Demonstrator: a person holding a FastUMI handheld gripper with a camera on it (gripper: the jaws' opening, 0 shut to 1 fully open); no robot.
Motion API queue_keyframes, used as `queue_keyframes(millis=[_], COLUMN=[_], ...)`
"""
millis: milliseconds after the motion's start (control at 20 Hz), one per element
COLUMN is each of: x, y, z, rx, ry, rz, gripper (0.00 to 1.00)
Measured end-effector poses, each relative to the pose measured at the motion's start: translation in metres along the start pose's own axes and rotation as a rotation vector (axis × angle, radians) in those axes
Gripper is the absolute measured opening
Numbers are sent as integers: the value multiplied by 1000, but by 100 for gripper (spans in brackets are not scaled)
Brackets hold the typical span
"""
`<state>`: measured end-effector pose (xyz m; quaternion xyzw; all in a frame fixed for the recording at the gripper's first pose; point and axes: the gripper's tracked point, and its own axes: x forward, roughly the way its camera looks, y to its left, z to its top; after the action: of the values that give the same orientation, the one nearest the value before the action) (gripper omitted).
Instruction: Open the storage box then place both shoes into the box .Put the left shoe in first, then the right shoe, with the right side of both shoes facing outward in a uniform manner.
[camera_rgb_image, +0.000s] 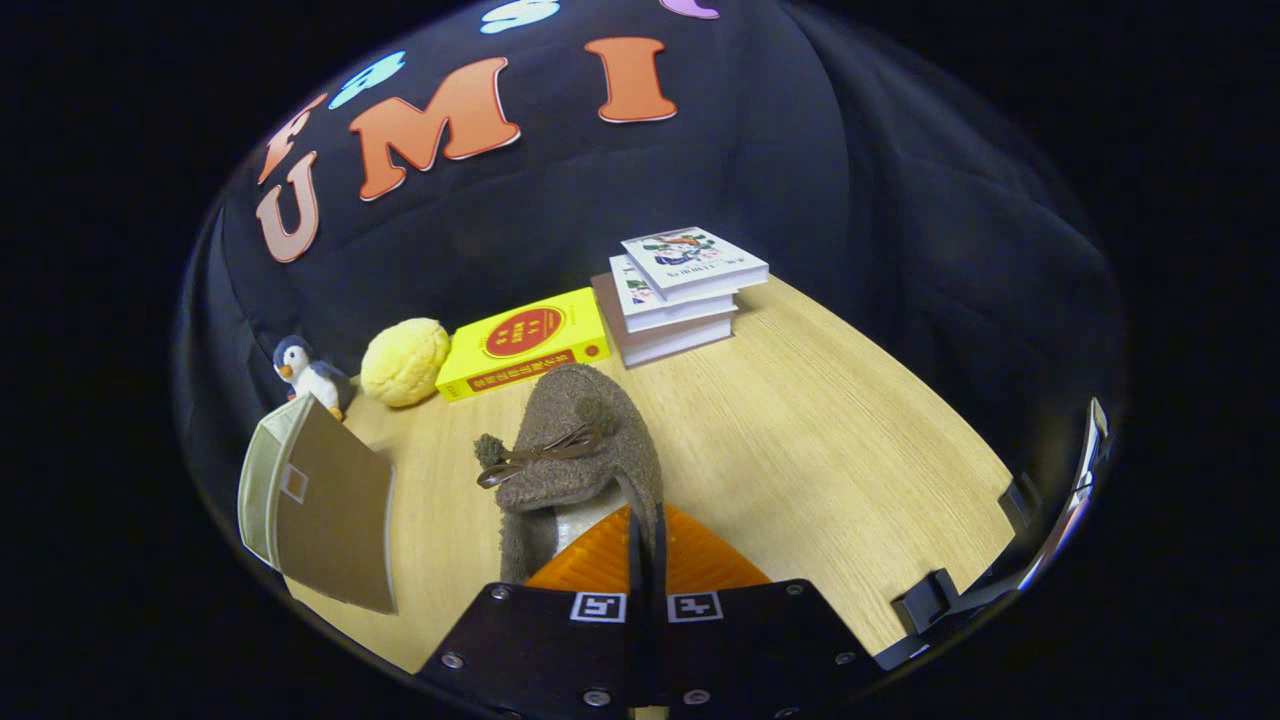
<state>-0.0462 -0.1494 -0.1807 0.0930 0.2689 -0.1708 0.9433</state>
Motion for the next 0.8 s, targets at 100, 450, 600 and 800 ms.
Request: queue_keyframes(millis=[100,450,600,800], x=[-13,-51,-64,-81], y=[29,131,172,220], z=[7,21,25,30], rx=[12,26,31,44], ry=[-19,-54,-60,-72], rz=[11,79,113,153], gripper=[1,1,1,1])
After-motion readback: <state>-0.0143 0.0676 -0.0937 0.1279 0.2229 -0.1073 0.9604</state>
